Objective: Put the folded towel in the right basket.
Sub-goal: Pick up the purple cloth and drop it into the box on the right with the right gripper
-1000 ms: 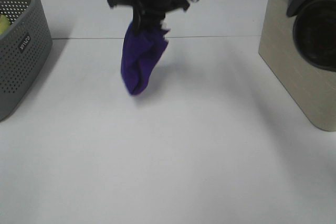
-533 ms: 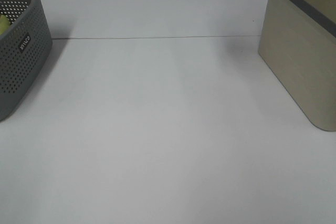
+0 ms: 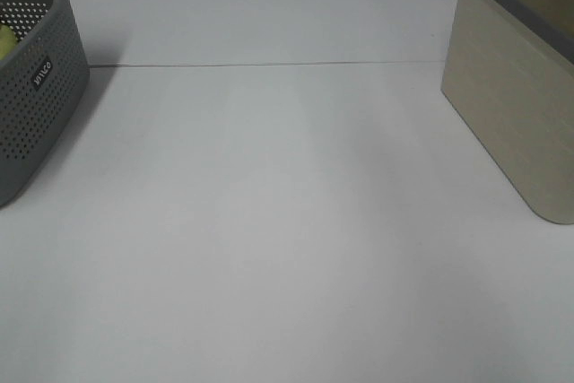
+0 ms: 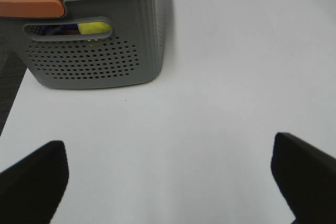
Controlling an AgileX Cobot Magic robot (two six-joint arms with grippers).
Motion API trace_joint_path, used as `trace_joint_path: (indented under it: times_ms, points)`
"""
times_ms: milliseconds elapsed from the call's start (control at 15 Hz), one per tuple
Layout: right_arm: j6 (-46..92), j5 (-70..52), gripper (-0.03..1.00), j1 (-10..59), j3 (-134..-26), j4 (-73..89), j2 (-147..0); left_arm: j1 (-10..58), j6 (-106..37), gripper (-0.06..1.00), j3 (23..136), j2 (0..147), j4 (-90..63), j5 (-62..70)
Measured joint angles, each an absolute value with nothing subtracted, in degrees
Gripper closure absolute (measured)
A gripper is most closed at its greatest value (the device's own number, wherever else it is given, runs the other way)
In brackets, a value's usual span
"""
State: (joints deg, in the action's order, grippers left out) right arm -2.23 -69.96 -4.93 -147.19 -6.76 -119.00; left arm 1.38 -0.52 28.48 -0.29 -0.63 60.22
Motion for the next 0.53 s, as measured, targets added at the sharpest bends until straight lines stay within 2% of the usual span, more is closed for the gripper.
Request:
trace_joint_path:
  times_ms: [67, 133, 267, 400, 467, 533]
  points:
    - [-2.23, -70.07, 0.92, -4.93, -147.19, -6.7, -119.86, 1.38, -0.52, -0.05, 28.48, -0.29, -0.63, 60.22]
    - [-2.23, -70.07, 0.83, -5.04, -147.19, -6.76, -121.24, 1.38, -0.52, -0.05, 28.48, -0.29, -0.63, 60.22]
    - [-2.23, -70.07, 0.59, -5.1, -147.19, -9.68, -123.99, 1.38, -0.52, -0.05, 28.48, -0.29, -0.63, 60.22]
    - [-5.84, -70.07, 0.43, -7.05, -147.19, -12.2, -126.8, 1.38, -0.52, -0.05, 28.48, -0.29, -0.63, 60.22]
    - [-6.53, -70.07, 0.4, -7.22, -147.19, -12.26, -126.97, 1.38, -0.52, -0.05, 28.48, -0.29, -0.63, 60.22]
    - [-7.1, -70.07, 0.32, -7.22, -147.19, -11.63, -127.08, 1.38, -0.52, -0.05, 28.48, -0.29, -0.63, 60.22]
